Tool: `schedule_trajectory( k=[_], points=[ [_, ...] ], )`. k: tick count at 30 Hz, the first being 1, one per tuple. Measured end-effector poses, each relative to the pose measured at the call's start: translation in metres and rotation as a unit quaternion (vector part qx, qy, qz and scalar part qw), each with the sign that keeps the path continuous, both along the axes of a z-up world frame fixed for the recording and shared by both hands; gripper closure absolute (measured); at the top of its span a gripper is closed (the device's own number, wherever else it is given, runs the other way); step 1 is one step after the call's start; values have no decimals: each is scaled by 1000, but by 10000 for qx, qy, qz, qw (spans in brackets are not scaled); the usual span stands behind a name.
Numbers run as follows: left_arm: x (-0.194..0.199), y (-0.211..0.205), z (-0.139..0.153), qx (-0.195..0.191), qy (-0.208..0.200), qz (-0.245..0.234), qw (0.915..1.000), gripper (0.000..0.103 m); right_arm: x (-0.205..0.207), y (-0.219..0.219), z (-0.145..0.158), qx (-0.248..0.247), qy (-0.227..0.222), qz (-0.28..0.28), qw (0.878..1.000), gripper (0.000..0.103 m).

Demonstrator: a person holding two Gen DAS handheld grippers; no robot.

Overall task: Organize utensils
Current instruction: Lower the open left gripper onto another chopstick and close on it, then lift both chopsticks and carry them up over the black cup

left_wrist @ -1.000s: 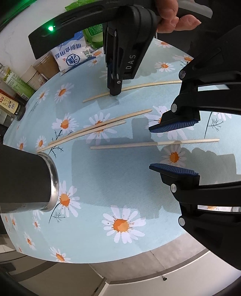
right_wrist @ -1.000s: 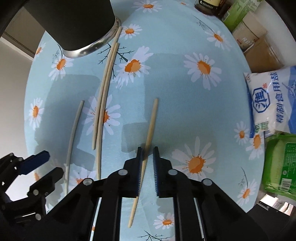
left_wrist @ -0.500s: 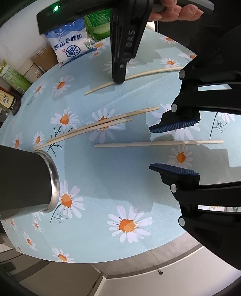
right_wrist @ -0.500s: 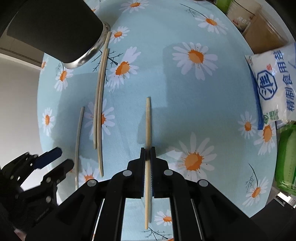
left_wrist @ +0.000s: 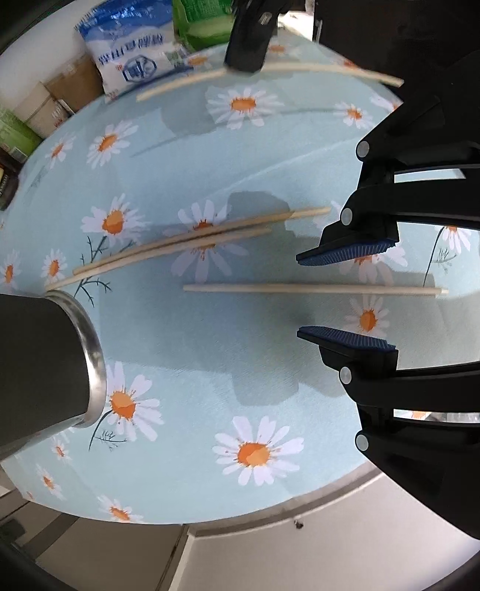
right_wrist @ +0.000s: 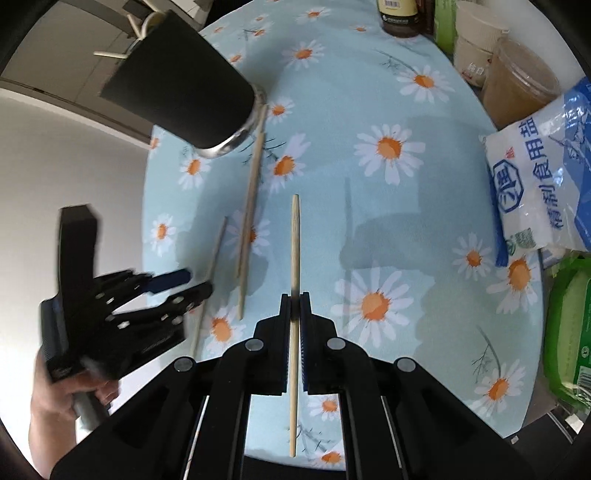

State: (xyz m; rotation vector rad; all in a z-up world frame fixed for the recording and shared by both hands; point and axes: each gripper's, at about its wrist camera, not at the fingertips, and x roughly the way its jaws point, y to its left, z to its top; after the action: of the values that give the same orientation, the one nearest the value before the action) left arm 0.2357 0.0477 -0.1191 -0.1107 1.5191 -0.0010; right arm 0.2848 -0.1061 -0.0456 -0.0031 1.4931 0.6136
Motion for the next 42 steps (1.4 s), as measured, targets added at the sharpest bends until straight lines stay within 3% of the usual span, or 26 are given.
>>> schedule_trajectory(
  k=[6, 8, 13, 20, 31, 42],
  points=[
    [9, -5, -6, 4, 194, -60, 9998, 84, 4, 0, 7, 145, 30, 44, 9999, 98],
    [15, -10, -6, 7, 215, -49, 9998, 95, 7, -2, 6, 171, 50, 29, 9998, 98],
    [23, -15, -10, 191, 272, -66, 9994, 99, 13, -2, -1, 210, 97, 58, 9997, 98],
    [14, -9, -4, -85, 217, 191, 9995, 99, 15, 5, -6, 185, 154, 185, 9995, 98],
    [-14, -3, 45, -630, -653, 542, 9944, 99, 8, 34, -7, 212, 34, 307, 9993, 98],
    [-54, 11, 79, -1194, -1675, 901, 9745, 99, -6, 57, 12, 452, -353, 424, 9975, 97]
  ],
)
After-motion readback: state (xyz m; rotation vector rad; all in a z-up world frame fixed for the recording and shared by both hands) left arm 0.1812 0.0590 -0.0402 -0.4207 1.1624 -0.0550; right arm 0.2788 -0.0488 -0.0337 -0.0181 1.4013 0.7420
